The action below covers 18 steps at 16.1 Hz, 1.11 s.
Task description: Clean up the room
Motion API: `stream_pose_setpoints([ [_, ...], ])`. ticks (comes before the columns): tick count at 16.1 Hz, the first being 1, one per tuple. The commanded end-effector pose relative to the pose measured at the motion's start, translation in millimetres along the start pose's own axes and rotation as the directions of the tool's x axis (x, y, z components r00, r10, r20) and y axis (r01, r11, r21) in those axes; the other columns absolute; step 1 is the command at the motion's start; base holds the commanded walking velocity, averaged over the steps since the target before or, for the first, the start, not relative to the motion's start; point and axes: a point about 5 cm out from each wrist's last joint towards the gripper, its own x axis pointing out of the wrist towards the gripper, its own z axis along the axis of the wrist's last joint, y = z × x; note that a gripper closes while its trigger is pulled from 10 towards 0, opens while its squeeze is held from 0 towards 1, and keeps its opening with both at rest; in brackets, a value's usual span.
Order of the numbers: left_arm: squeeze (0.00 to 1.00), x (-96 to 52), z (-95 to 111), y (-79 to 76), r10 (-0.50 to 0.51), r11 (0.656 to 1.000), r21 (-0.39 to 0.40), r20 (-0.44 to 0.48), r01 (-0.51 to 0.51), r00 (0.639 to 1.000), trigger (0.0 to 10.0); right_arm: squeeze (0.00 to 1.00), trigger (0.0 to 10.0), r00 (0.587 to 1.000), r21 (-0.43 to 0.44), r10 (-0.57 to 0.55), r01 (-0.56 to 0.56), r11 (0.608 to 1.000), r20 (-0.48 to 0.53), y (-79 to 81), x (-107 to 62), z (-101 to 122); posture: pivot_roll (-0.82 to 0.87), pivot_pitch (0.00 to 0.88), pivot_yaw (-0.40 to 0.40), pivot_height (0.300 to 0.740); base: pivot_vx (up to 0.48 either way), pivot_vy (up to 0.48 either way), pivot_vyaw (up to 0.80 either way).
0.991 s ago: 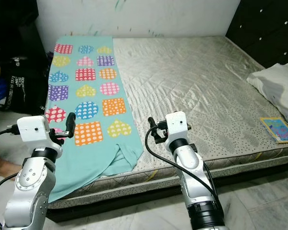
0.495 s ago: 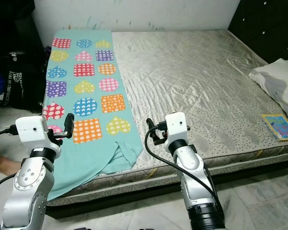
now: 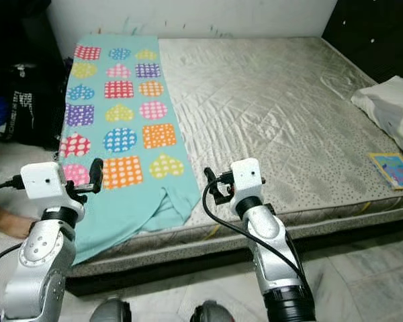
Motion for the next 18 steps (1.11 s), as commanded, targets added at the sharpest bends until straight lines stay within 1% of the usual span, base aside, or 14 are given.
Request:
stream_pose_setpoints([
  [1, 0.00, -0.5, 2.5, 0.9, 0.011, 1.000, 0.002, 0.005, -0.011, 1.000, 10.0, 0.00, 10.0, 1.000, 0.000, 0.005, -0.005, 1.000, 0.002, -0.8, -1.3, 1.7, 0.04, 0.122, -0.069, 0.660, 0.000, 0.000, 0.00],
  [3, 0.00, -0.1, 2.9, 3.7, 0.032, 0.999, -0.004, 0.007, -0.032, 0.999, 10.0, 0.00, 10.0, 1.000, -0.003, 0.015, -0.015, 1.000, 0.003, -0.1, -0.8, 2.1, 0.04, 0.122, -0.069, 0.660, 0.000, 0.000, 0.00],
  [7, 0.00, 0.1, 2.8, 5.0, 0.040, 0.999, -0.005, 0.009, -0.039, 0.999, 10.0, 0.00, 10.0, 1.000, -0.006, 0.030, -0.030, 1.000, 0.003, 1.1, -0.2, 1.7, 0.05, 0.113, -0.074, 0.656, 0.000, 0.000, 0.00],
  [15, 0.00, 0.9, 3.8, 6.0, 0.056, 0.998, -0.004, 0.015, -0.056, 0.998, 10.0, 0.00, 10.0, 0.999, -0.010, 0.049, -0.049, 0.999, 0.000, 2.6, 1.0, 1.5, 0.05, 0.111, -0.076, 0.577, 0.000, 0.000, 0.00],
  [17, 0.00, 0.7, 3.8, 6.4, 0.060, 0.998, -0.006, 0.015, -0.060, 0.998, 10.0, 0.00, 10.0, 0.999, -0.012, 0.053, -0.053, 0.999, -0.002, 3.1, 1.4, 0.9, 0.05, 0.114, -0.077, 0.548, 0.000, 0.000, 0.00],
  [18, 0.00, 0.8, 4.0, 6.4, 0.060, 0.998, -0.006, 0.015, -0.060, 0.998, 10.0, 0.00, 10.0, 0.998, -0.012, 0.056, -0.056, 0.998, -0.003, 3.6, 1.5, 0.8, 0.05, 0.117, -0.077, 0.548, 0.000, 0.000, 0.00],
])
